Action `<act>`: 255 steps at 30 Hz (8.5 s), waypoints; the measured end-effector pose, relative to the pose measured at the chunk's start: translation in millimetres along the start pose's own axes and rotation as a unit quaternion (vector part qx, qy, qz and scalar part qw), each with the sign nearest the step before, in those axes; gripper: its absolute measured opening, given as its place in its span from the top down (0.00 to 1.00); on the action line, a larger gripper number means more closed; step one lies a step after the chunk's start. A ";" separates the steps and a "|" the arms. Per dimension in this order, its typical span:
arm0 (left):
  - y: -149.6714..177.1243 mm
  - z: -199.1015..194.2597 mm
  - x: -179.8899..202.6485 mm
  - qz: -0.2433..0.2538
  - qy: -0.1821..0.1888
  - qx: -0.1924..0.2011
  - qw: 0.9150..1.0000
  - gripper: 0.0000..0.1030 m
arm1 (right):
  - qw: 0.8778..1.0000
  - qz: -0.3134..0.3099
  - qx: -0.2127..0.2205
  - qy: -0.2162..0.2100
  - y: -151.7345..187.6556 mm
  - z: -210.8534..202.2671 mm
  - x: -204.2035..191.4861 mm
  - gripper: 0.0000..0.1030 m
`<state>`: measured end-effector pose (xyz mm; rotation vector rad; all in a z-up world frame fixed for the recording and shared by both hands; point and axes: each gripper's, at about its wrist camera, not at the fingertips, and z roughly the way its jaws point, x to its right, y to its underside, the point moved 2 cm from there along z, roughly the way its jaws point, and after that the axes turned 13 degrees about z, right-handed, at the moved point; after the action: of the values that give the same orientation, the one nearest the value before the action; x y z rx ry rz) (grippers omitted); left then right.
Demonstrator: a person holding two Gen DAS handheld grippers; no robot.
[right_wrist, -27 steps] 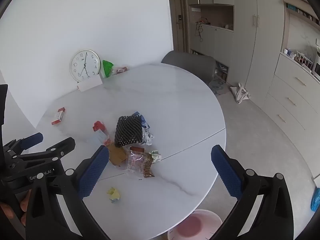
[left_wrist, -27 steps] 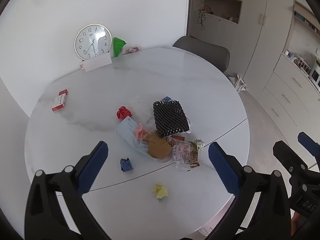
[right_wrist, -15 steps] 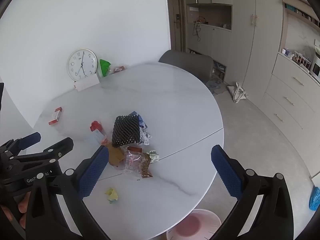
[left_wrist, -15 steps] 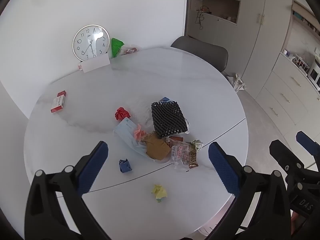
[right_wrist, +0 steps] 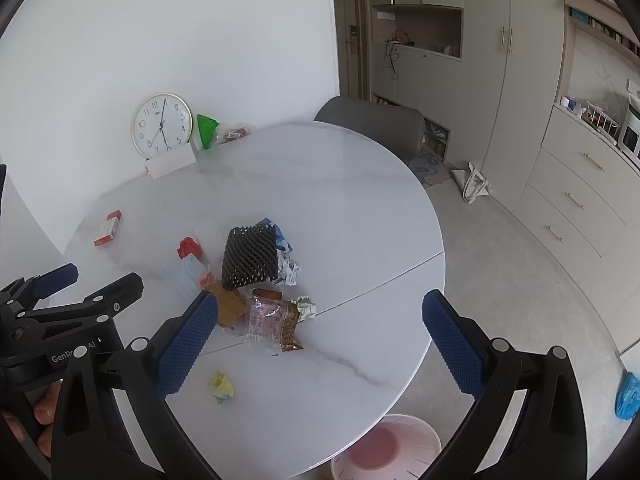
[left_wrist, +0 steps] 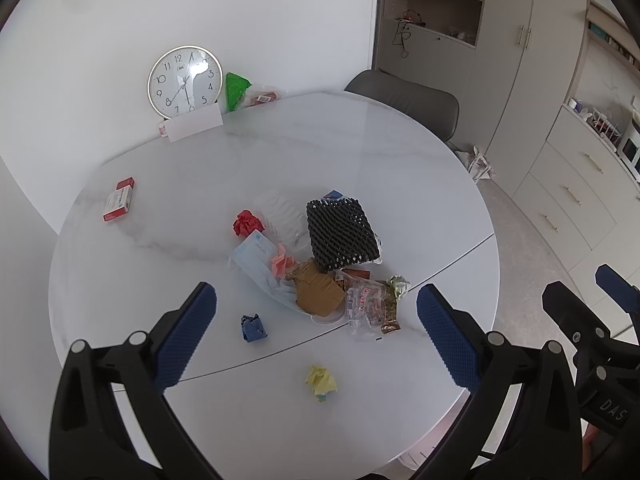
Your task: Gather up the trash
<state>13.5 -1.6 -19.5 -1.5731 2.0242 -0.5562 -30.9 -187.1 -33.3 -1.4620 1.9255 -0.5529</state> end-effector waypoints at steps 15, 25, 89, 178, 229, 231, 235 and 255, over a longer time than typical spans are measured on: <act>8.7 1.6 -2.1 -0.002 -0.003 -0.001 1.000 0.06 | 1.000 -0.002 -0.004 0.005 2.8 -3.4 -5.6 0.02; 8.9 3.2 -5.5 -0.011 -0.004 -0.008 1.000 0.06 | 1.000 -0.001 -0.008 0.005 1.3 -2.8 -7.7 0.02; 115.5 174.3 -73.3 0.041 -0.002 -0.110 0.993 0.12 | 0.993 0.049 -0.107 0.015 96.0 92.3 22.1 0.02; 117.7 47.7 173.0 0.202 0.187 -0.083 0.958 0.09 | 0.986 0.053 -0.142 0.073 163.9 26.9 183.2 0.07; -25.0 304.9 -20.3 -0.142 0.209 -0.207 0.945 0.81 | 0.974 0.054 -0.212 -0.057 93.7 203.0 19.2 0.07; -25.6 303.7 -15.9 -0.139 0.207 -0.203 0.947 0.85 | 0.974 0.051 -0.211 -0.061 91.5 202.2 21.0 0.07; -29.2 289.8 -18.6 -0.139 0.200 -0.181 0.953 0.86 | 0.972 0.047 -0.215 -0.076 89.0 204.9 18.7 0.07; 10.7 139.1 -78.5 -0.066 0.116 -0.055 0.989 0.86 | 0.965 0.070 -0.245 -0.067 95.4 254.0 -24.7 0.29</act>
<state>107.1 76.0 -123.7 -1.7906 2.1631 -0.7187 89.0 -122.5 -269.3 -1.5866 2.1281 0.1004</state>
